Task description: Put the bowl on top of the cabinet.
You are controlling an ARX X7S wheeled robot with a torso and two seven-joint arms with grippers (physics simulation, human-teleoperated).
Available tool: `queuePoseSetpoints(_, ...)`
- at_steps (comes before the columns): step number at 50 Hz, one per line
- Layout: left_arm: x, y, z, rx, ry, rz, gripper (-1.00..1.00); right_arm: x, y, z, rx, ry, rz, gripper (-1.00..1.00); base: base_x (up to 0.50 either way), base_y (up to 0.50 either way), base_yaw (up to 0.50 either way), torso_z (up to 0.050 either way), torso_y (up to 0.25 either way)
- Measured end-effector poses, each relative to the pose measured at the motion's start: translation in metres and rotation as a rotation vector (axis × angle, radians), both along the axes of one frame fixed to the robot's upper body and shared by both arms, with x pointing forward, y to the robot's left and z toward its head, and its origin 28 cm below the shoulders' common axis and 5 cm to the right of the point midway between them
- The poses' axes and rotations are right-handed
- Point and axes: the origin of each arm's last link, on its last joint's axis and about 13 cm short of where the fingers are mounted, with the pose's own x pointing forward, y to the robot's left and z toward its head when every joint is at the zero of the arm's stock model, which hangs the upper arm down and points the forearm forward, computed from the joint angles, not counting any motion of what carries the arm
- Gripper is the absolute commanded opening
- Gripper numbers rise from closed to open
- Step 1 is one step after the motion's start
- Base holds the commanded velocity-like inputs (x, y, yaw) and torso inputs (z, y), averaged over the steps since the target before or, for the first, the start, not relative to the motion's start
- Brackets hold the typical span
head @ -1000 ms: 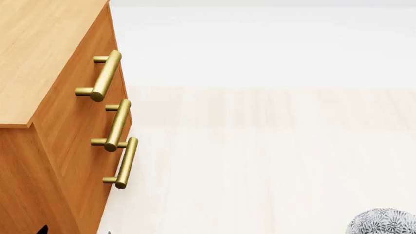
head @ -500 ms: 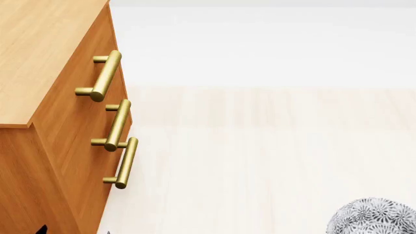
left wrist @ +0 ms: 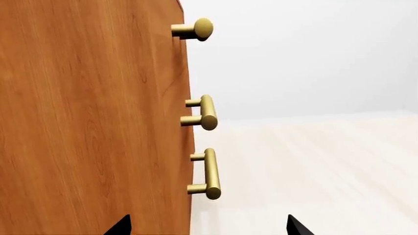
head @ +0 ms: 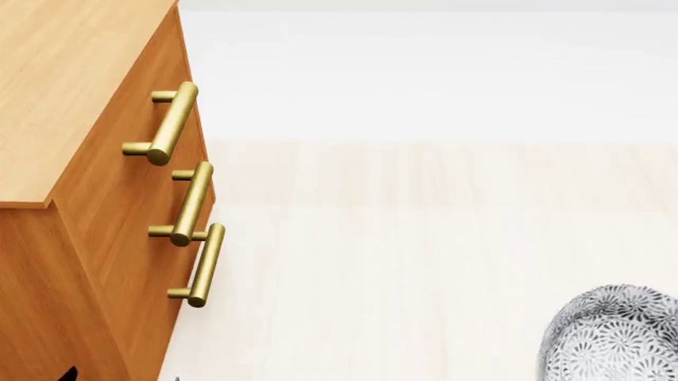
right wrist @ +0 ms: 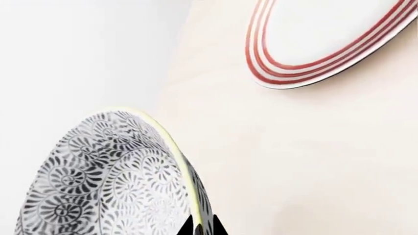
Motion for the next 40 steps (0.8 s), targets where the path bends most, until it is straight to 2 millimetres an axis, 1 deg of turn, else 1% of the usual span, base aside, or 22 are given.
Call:
queuePoseSetpoints(7,0.000,0.000,0.000,-0.001,0.002,-0.001,1.00,-0.002,0.004,0.004,-0.064,-0.039,0.017,-1.00,0.00,0.00,0.00,0.000,0.001)
queuePoseSetpoints(14,0.001,0.000,-0.001,-0.002,0.005,0.000,1.00,-0.005,0.010,0.009,-0.179,-0.053,0.006,-1.00,0.00,0.00,0.00,0.000,0.000)
queuePoseSetpoints(24,0.001,-0.001,-0.001,-0.005,0.007,-0.001,1.00,-0.005,0.022,0.015,-0.390,-0.023,0.010,-1.00,0.00,0.00,0.00,0.000,0.000)
queuePoseSetpoints(35,0.001,-0.001,0.000,-0.007,0.008,-0.002,1.00,-0.007,0.031,0.019,-0.527,-0.039,0.003,-1.00,0.00,0.00,0.00,0.000,0.001)
queuePoseSetpoints(40,0.001,-0.001,-0.001,-0.007,0.009,-0.004,1.00,-0.009,0.036,0.023,-0.611,-0.007,-0.017,-1.00,0.00,0.00,0.00,0.000,0.000)
